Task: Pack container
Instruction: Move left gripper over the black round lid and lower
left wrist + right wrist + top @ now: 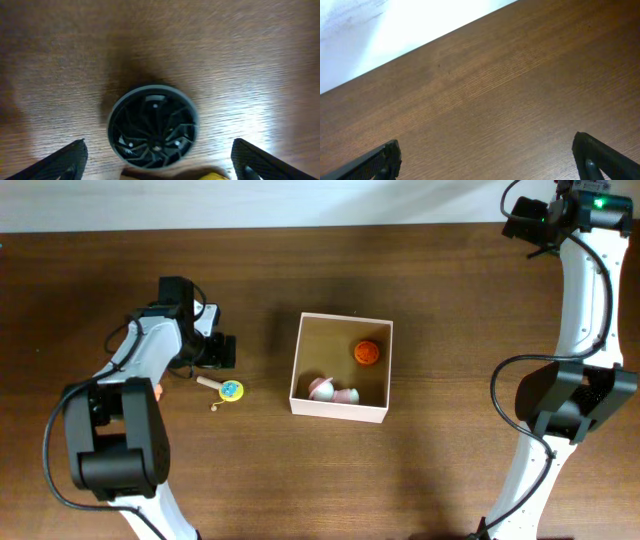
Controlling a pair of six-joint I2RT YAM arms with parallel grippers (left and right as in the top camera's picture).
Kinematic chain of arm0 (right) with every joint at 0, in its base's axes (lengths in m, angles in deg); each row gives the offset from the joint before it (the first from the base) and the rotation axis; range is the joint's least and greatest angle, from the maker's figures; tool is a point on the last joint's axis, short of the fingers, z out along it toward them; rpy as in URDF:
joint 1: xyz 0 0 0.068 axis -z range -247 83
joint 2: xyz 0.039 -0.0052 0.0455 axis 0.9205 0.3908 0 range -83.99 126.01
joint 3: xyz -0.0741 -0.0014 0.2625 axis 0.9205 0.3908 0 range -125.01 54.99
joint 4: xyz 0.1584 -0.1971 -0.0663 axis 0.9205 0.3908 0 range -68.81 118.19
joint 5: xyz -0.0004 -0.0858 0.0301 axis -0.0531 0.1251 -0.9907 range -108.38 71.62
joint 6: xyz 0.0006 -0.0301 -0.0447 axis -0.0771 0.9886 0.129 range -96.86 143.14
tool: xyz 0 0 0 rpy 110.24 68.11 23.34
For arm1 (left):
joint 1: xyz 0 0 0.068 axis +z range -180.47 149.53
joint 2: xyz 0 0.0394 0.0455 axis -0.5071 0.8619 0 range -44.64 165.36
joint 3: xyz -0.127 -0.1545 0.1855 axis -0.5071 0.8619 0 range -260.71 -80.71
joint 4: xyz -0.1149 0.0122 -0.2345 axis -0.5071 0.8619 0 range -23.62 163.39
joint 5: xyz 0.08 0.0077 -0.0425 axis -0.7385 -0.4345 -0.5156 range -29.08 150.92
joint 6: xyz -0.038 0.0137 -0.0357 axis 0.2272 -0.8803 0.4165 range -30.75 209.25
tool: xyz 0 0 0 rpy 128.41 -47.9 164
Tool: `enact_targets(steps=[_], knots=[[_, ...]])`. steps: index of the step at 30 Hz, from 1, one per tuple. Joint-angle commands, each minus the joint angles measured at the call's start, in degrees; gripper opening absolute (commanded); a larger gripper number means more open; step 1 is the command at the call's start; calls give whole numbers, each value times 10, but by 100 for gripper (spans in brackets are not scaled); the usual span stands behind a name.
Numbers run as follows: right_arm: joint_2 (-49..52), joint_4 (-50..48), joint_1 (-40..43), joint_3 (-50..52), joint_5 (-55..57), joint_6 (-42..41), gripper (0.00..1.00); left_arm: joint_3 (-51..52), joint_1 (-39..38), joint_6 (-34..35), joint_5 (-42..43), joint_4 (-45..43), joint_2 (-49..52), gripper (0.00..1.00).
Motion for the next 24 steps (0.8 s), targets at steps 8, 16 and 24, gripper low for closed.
enact_targets(steps=[8,16,24], knots=[[-9,-2,-2,2,1,-5,99,-6,1,-9,-12,-19,7,80],[-9,-2,-2,2,1,-5,99,-6,1,-9,-12,-28,16,75],[-9,-2,-2,2,1,-5,99,-6,1,-9,-11,-31,35,75]])
